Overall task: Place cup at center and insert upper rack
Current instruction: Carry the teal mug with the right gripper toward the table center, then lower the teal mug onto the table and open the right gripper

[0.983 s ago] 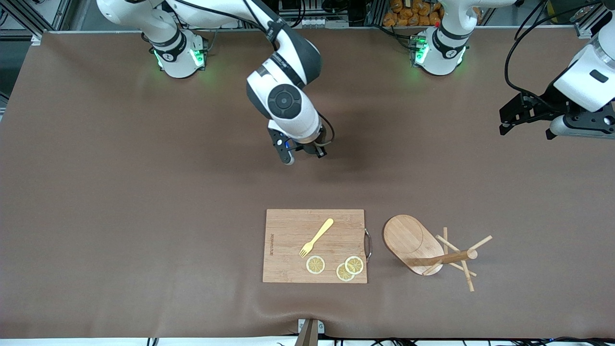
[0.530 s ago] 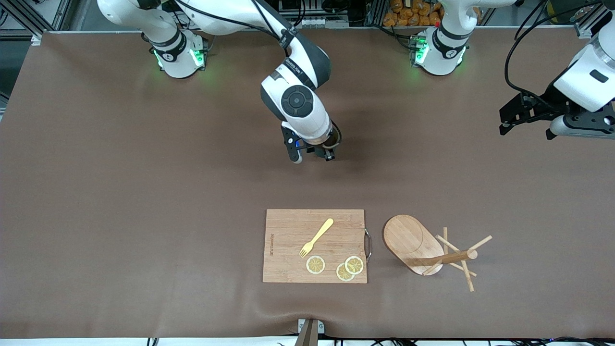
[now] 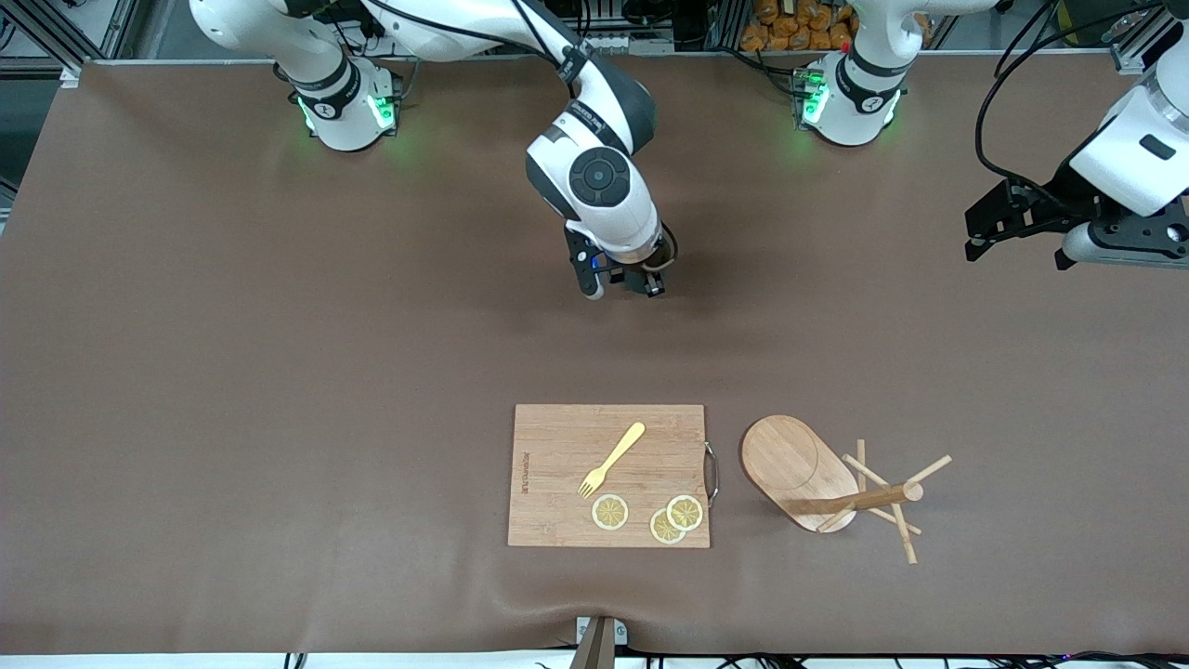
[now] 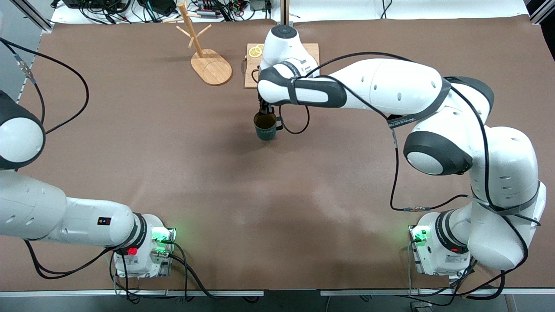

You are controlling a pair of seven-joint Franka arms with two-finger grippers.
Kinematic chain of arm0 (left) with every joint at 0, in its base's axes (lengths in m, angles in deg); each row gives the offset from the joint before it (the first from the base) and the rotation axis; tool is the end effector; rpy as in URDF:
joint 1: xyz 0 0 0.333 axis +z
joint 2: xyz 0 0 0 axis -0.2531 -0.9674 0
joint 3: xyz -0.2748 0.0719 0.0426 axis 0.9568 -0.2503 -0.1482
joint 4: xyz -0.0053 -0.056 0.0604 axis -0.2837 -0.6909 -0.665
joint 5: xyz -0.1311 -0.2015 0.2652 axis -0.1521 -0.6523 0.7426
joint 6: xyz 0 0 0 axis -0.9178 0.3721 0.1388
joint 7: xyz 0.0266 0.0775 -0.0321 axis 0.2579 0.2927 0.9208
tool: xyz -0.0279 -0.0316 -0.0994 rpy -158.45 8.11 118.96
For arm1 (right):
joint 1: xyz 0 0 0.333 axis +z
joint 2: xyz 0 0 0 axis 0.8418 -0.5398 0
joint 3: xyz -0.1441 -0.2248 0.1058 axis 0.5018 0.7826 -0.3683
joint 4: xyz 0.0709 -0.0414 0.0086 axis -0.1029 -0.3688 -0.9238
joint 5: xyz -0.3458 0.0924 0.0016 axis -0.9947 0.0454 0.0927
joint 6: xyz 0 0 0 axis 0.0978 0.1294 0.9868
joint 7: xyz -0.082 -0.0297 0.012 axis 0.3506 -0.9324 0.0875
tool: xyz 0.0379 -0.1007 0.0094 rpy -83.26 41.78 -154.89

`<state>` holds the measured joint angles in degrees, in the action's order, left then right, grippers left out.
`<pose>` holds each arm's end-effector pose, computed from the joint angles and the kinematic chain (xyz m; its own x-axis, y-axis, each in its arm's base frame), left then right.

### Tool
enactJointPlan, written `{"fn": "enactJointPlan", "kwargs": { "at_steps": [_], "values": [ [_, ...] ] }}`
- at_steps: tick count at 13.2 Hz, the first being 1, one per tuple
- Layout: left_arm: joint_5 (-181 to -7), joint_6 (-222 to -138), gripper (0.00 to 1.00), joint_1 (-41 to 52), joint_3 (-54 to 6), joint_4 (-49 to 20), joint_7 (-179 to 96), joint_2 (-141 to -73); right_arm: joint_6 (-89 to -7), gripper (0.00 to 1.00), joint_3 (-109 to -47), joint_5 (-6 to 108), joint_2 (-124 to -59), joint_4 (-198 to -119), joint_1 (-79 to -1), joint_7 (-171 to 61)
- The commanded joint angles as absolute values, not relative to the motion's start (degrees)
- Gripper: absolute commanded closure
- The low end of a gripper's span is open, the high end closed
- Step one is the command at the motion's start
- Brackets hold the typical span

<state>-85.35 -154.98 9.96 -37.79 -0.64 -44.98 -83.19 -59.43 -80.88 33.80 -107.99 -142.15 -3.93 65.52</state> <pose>0.5248 -0.0849 0.6179 0.9907 -0.1066 0.0848 -0.1082 -0.9940 0.0147 0.4202 0.5413 0.2917 0.2431 -0.9339 -0.2623 -0.9633 -0.2641 0.0476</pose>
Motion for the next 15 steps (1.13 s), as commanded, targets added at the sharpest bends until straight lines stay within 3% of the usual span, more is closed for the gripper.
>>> {"fn": "enactJointPlan", "kwargs": {
  "at_steps": [1,12,13,14,15],
  "values": [
    [-83.9,-154.9,0.00,9.8,-37.5,0.6,-44.3,-83.7,-60.7,1.00,-80.1,34.6,-109.7,-141.2,-3.1,66.3],
    [-83.9,-154.9,0.00,9.9,-37.5,0.6,-44.3,-83.7,-63.9,0.99,-80.1,34.7,-111.6,-142.0,-2.7,67.4],
    [-83.9,-154.9,0.00,9.9,-37.5,0.6,-44.3,-83.7,-63.9,0.77,-80.1,34.7,-111.5,-142.0,-2.7,67.4],
    [-83.9,-154.9,0.00,9.8,-37.6,0.6,-44.3,-83.7,-63.9,0.47,-80.1,34.8,-111.5,-142.0,-2.7,67.4],
    [-83.9,-154.9,0.00,9.9,-37.5,0.6,-44.3,-83.7,-63.7,0.28,-80.1,34.8,-111.5,-141.9,-2.8,67.4]
  ]
}}
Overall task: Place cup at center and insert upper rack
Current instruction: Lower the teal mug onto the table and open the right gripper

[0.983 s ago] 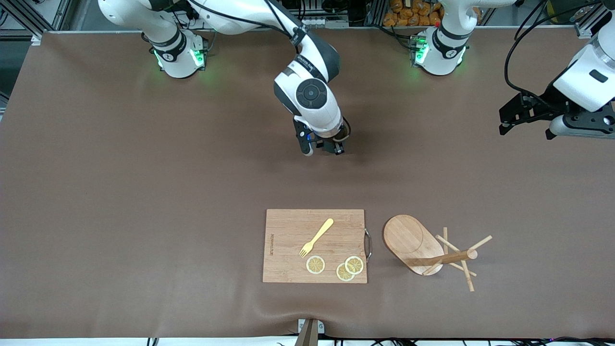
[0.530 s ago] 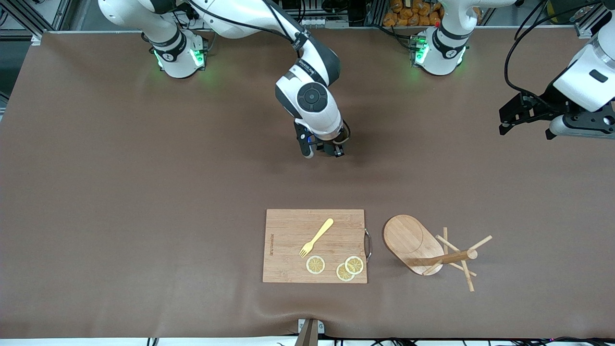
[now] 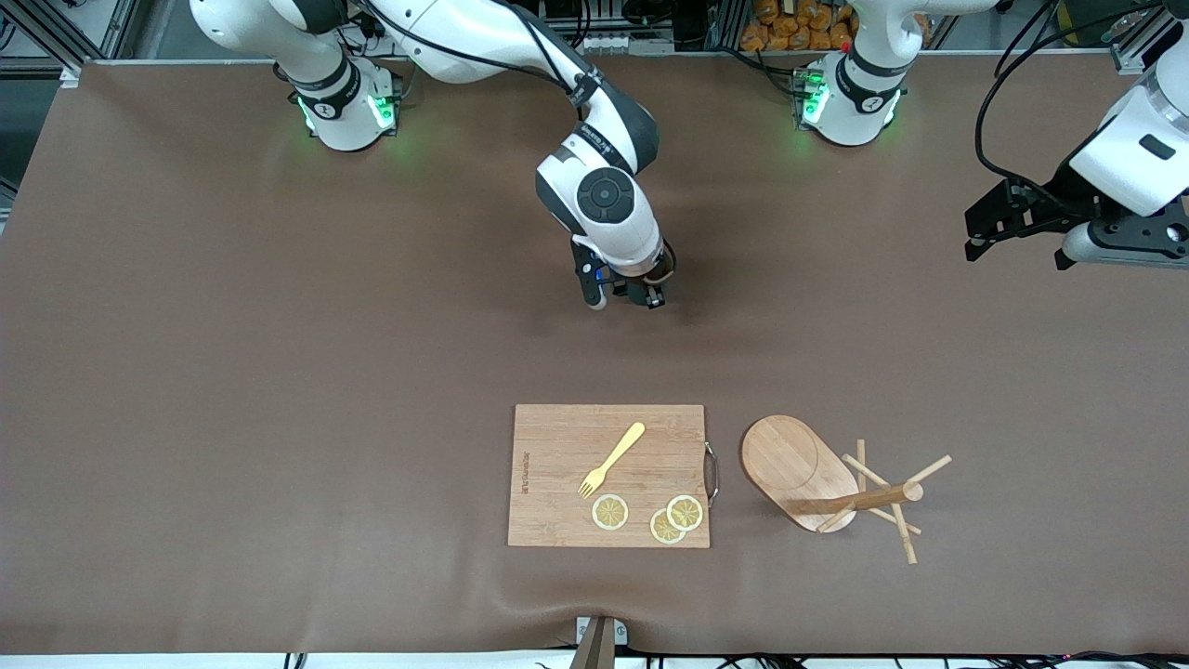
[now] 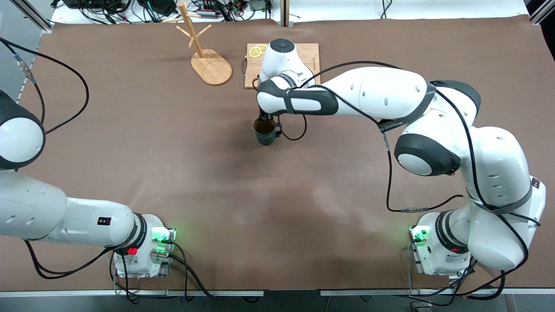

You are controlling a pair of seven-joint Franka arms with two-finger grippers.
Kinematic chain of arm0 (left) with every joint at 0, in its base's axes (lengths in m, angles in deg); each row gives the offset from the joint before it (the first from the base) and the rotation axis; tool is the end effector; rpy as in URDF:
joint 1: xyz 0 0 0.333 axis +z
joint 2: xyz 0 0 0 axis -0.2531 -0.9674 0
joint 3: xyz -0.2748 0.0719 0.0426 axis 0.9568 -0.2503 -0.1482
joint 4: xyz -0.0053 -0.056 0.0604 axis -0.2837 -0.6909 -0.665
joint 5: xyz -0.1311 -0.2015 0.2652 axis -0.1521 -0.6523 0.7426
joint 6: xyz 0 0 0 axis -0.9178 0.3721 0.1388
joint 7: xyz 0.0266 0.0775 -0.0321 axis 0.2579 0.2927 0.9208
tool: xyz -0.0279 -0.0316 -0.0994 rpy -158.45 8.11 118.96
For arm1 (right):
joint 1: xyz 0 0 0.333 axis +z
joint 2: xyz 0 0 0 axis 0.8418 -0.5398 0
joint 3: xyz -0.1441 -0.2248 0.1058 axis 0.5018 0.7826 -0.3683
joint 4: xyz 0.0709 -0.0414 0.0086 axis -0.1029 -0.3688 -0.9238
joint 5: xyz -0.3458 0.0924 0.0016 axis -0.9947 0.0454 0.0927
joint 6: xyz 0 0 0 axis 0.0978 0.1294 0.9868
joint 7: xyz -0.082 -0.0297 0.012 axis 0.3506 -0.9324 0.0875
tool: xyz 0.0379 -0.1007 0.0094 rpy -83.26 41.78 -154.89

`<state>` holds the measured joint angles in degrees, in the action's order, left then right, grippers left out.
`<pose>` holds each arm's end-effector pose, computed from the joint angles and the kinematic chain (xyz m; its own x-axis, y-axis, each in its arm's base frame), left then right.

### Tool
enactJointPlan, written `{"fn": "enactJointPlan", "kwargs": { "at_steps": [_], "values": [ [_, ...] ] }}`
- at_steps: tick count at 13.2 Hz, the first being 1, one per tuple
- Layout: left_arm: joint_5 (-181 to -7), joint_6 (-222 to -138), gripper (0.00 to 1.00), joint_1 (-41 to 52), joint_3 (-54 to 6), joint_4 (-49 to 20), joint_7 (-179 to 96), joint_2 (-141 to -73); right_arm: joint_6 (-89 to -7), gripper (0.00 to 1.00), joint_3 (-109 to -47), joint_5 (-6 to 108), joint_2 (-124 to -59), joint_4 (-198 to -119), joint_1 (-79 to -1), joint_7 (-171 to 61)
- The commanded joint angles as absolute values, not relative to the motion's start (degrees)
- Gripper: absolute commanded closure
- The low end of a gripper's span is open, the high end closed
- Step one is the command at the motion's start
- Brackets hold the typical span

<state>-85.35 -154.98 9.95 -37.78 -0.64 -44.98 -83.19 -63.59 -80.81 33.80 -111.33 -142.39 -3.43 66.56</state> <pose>0.5248 -0.0850 0.6179 0.9906 -0.1070 0.0848 -0.1086 -0.9940 0.0147 0.4202 0.5445 0.2566 0.2200 -0.9421 -0.2531 -0.9709 -0.2367 0.0372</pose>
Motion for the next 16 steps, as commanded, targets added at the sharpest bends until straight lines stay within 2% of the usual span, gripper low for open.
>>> {"fn": "enactJointPlan", "kwargs": {
  "at_steps": [1,3,9,16],
  "values": [
    [-83.9,-154.9,0.00,9.9,-37.6,0.6,-44.3,-83.7,-63.6,0.14,-80.1,34.8,-111.5,-141.8,-2.8,67.5],
    [-83.9,-154.9,0.00,9.8,-37.5,0.6,-44.3,-83.7,-63.3,0.00,-80.1,34.8,-111.0,-141.6,-3.1,67.4],
    [-83.9,-154.9,0.00,9.7,-37.5,0.7,-44.3,-83.7,-60.6,0.00,-80.1,34.8,-110.2,-141.2,-3.5,67.0],
    [-83.9,-154.9,0.00,9.6,-37.5,0.7,-44.3,-83.7,-52.5,0.00,-79.8,34.5,-103.9,-140.7,-8.3,61.6]
  ]
}}
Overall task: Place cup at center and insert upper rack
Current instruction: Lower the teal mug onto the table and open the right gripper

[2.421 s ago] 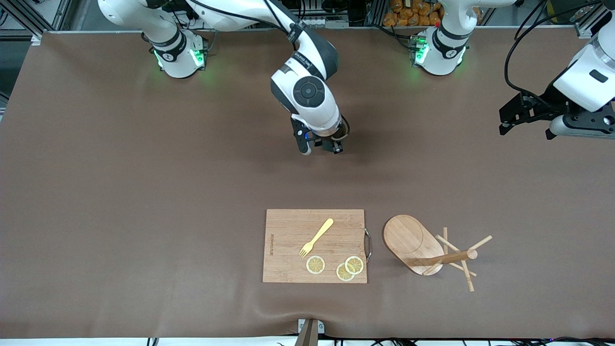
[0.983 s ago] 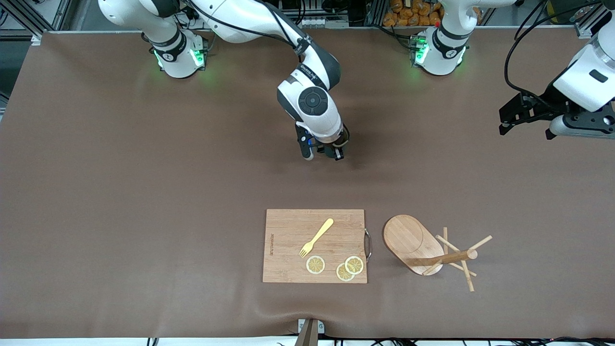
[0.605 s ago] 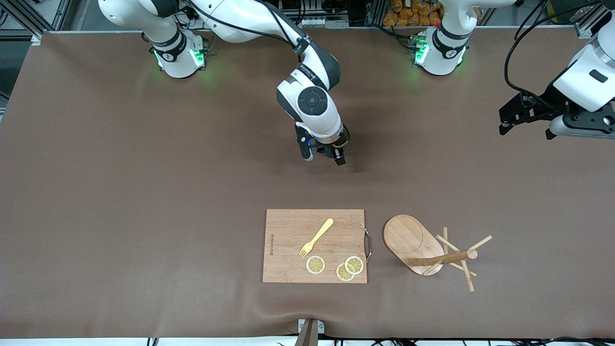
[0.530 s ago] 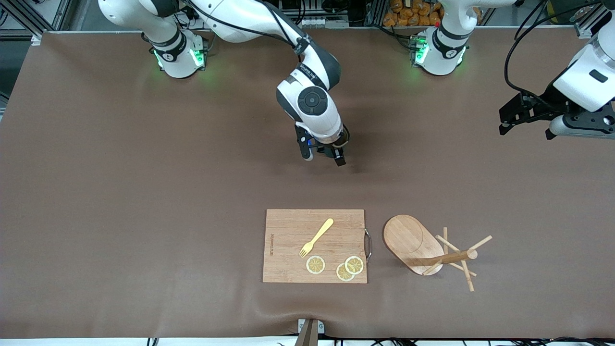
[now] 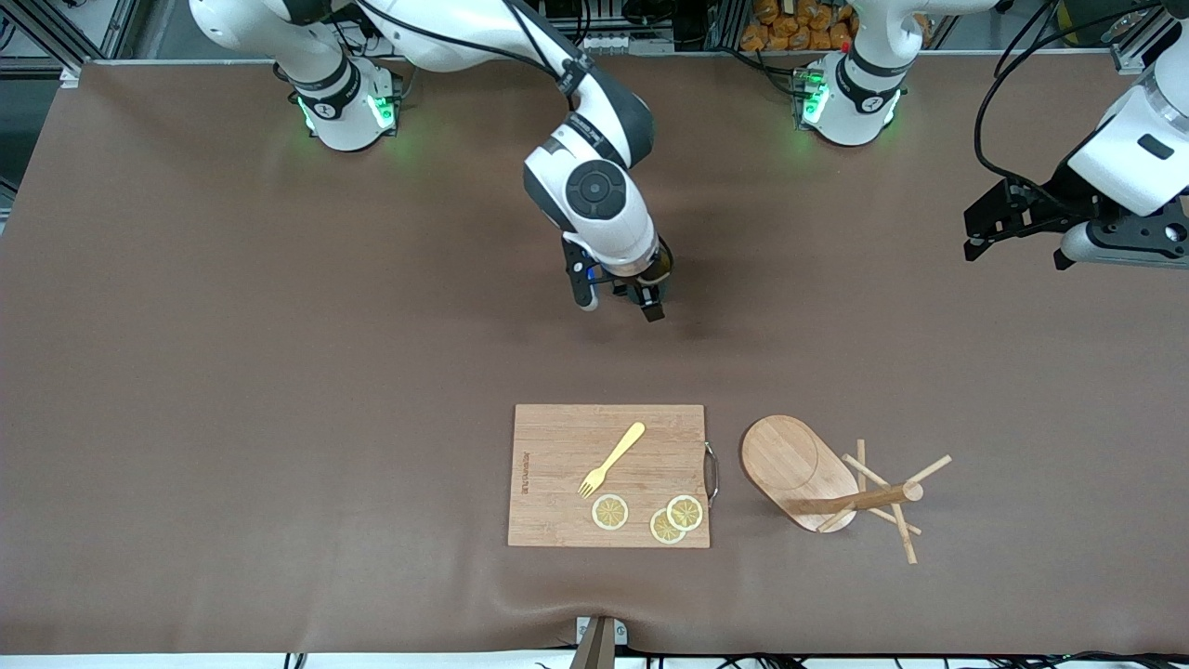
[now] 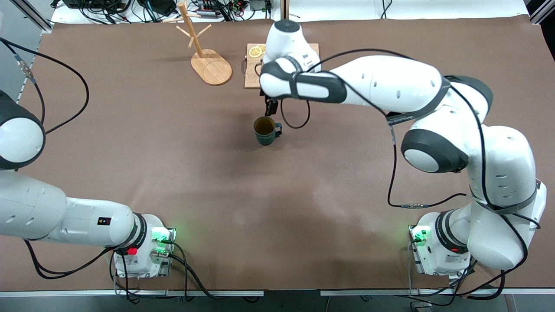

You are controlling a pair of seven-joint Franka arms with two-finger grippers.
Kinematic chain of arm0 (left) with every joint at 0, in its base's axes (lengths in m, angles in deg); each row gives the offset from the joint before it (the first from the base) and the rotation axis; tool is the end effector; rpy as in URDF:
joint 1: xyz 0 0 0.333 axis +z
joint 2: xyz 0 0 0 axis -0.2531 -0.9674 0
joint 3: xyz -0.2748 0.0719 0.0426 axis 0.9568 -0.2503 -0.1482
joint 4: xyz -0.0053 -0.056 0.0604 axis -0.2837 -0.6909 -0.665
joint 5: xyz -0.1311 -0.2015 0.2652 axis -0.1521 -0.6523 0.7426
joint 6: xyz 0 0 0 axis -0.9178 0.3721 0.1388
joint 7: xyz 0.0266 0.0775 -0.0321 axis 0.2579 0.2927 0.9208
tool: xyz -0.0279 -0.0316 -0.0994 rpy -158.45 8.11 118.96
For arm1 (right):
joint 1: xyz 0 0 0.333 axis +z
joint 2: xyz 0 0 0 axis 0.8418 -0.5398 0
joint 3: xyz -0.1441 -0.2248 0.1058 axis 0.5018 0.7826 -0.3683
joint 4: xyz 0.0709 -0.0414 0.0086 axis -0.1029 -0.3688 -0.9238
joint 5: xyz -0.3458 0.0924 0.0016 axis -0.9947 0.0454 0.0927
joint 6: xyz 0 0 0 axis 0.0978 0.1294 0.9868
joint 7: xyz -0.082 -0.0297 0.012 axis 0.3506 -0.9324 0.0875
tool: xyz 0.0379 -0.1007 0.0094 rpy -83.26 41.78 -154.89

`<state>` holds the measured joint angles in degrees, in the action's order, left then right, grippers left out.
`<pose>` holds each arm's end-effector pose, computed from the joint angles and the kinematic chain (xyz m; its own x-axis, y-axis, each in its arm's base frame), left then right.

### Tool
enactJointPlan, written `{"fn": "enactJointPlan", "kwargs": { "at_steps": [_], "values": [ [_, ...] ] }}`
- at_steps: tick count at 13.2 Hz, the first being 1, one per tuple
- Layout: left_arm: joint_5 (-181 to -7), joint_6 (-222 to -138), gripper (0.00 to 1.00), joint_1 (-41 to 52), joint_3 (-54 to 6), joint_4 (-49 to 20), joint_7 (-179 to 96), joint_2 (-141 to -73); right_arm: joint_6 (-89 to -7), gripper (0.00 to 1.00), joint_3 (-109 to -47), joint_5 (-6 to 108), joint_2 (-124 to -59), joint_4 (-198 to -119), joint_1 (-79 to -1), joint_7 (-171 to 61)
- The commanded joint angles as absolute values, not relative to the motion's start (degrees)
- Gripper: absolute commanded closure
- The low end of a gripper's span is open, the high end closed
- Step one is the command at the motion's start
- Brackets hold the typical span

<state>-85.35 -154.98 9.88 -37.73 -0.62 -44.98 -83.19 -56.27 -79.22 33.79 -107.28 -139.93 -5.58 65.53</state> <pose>0.5246 -0.0861 0.6181 0.9904 -0.1090 0.0852 -0.1107 -0.9937 0.0148 0.4476 0.5228 0.3126 0.2110 -0.9436 -0.2553 -0.9724 -0.2292 0.0431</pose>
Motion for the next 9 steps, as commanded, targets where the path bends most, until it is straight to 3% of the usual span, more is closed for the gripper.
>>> {"fn": "enactJointPlan", "kwargs": {
  "at_steps": [1,9],
  "values": [
    [-84.0,-154.9,0.00,9.6,-37.5,0.6,-44.3,-83.7,-49.8,0.00,-79.8,34.9,-102.8,-140.7,-9.9,58.1],
    [-84.1,-154.9,0.00,9.5,-36.5,0.6,-44.1,-83.6,-36.3,0.00,-79.7,35.0,-96.3,-140.7,-19.4,39.8]
  ]
}}
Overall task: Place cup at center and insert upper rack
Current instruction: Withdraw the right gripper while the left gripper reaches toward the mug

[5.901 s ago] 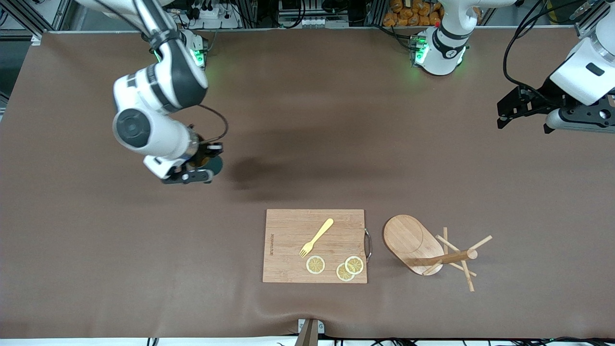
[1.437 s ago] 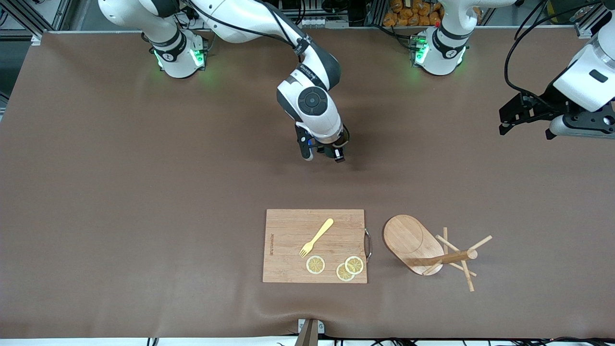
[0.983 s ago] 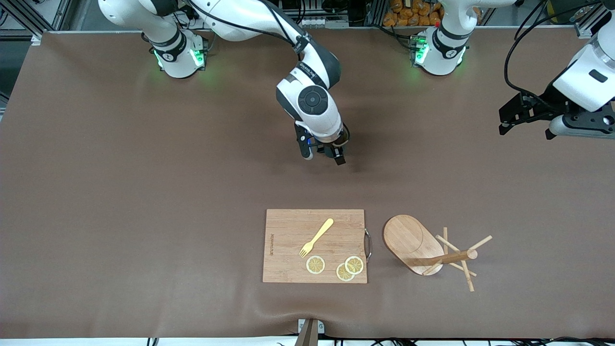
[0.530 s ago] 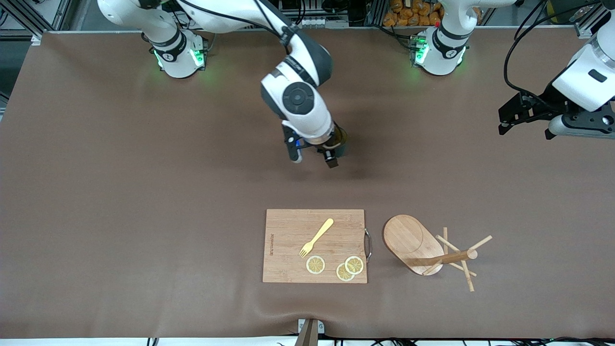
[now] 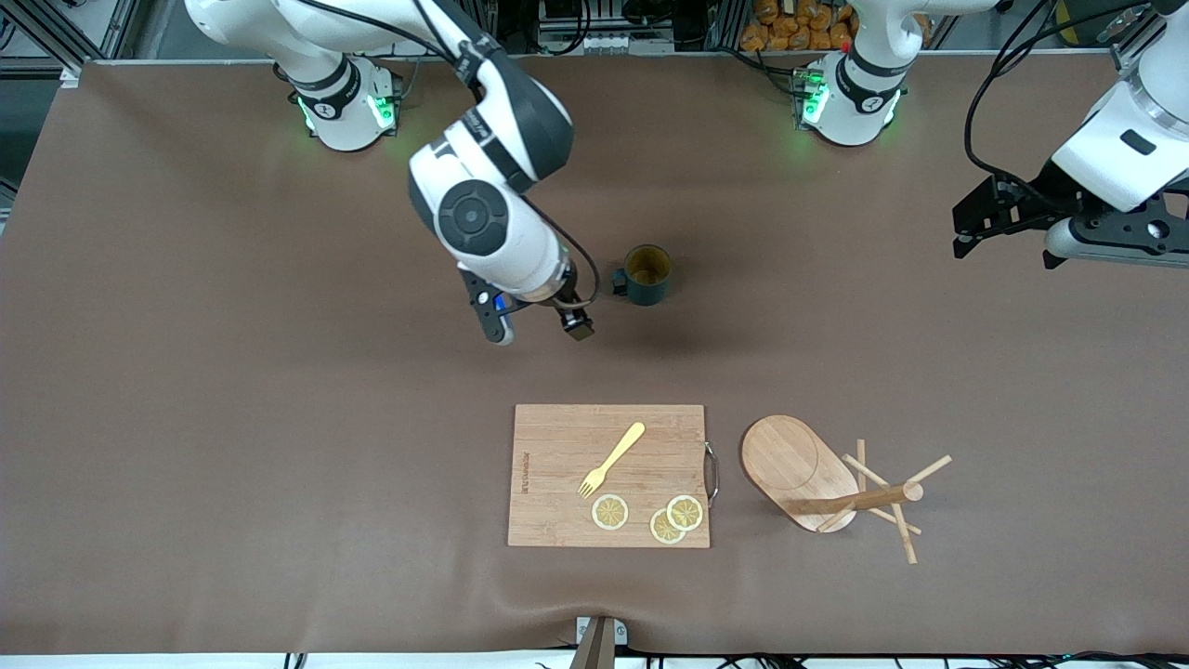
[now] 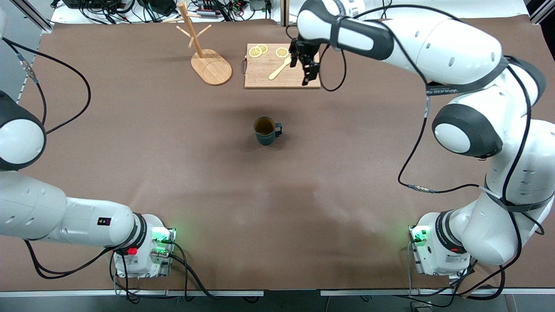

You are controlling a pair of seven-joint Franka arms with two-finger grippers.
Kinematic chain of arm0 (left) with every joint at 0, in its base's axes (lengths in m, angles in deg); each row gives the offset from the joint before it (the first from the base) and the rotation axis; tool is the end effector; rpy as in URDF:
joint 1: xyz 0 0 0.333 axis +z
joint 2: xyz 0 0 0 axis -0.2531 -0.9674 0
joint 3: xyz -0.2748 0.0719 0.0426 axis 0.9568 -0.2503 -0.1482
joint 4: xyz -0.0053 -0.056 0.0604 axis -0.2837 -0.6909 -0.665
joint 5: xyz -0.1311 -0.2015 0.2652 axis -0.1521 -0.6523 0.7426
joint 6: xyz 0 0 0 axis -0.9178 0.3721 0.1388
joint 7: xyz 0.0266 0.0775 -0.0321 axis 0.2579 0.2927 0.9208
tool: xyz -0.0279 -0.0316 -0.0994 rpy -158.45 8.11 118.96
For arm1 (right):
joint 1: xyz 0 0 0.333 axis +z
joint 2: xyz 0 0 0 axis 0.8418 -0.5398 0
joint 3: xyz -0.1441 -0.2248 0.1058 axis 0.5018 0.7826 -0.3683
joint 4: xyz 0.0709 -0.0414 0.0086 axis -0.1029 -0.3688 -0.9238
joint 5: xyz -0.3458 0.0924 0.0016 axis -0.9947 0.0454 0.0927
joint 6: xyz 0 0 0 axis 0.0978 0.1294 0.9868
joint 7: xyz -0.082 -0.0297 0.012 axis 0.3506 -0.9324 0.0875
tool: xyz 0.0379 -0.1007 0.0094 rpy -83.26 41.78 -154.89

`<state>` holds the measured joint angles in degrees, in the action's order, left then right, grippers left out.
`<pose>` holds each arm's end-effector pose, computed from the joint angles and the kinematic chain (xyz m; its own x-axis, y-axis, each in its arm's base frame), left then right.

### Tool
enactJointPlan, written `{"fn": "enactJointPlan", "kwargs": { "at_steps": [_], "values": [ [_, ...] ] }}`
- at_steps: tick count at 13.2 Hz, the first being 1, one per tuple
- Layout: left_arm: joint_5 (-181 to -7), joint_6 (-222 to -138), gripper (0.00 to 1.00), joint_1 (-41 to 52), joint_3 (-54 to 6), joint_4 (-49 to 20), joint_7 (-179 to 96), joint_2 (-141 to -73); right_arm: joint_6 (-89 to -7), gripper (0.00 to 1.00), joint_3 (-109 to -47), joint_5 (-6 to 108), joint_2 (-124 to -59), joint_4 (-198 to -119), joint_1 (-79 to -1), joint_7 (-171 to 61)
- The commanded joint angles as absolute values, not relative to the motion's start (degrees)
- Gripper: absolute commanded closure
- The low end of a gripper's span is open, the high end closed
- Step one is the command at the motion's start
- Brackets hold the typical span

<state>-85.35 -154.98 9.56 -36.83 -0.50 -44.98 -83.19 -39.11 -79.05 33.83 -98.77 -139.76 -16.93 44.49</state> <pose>0.5227 -0.0971 0.6190 0.9877 -0.1300 0.0873 -0.1318 -0.9912 0.0153 0.5094 0.4126 0.3885 0.4094 -0.8709 -0.2718 -0.8901 -0.4467 0.0906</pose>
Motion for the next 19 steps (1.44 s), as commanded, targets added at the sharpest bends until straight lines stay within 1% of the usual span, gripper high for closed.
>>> {"fn": "enactJointPlan", "kwargs": {
  "at_steps": [1,3,5,8,10,13,17,19],
  "values": [
    [-84.1,-154.9,0.00,9.4,-36.5,0.6,-43.6,-83.6,-34.3,0.00,-79.7,34.6,-95.0,-140.7,-21.3,37.2],
    [-84.3,-154.9,0.00,9.5,-36.2,0.6,-42.2,-83.7,-28.7,0.00,-79.6,34.4,-92.3,-140.7,-24.8,27.2],
    [-84.3,-154.8,0.00,9.9,-36.3,0.3,-42.9,-83.8,-25.6,0.00,-79.5,34.3,-90.5,-140.8,-28.6,20.6],
    [-84.4,-154.8,0.00,9.3,-36.3,0.5,-41.6,-84.1,-20.6,0.00,-79.5,30.3,-88.9,-140.9,-32.3,10.2],
    [-84.8,-154.8,0.00,9.0,-36.1,0.6,-38.1,-84.6,-18.4,0.00,-79.5,29.8,-87.6,-141.1,-35.8,3.4],
    [-84.5,-155.8,0.00,3.8,-33.6,0.9,-27.5,-88.2,-16.6,0.00,-79.5,29.6,-85.8,-141.2,-40.9,-9.1],
    [-81.7,-158.1,0.00,-7.0,-33.6,1.5,-16.5,-93.5,-13.4,0.00,-79.5,27.8,-84.3,-141.4,-49.3,-26.2],
    [-80.9,-159.0,0.00,-13.0,-33.6,3.1,-9.8,-97.0,-12.8,0.00,-79.5,24.1,-83.1,-141.9,-50.6,-30.9]
  ]
}}
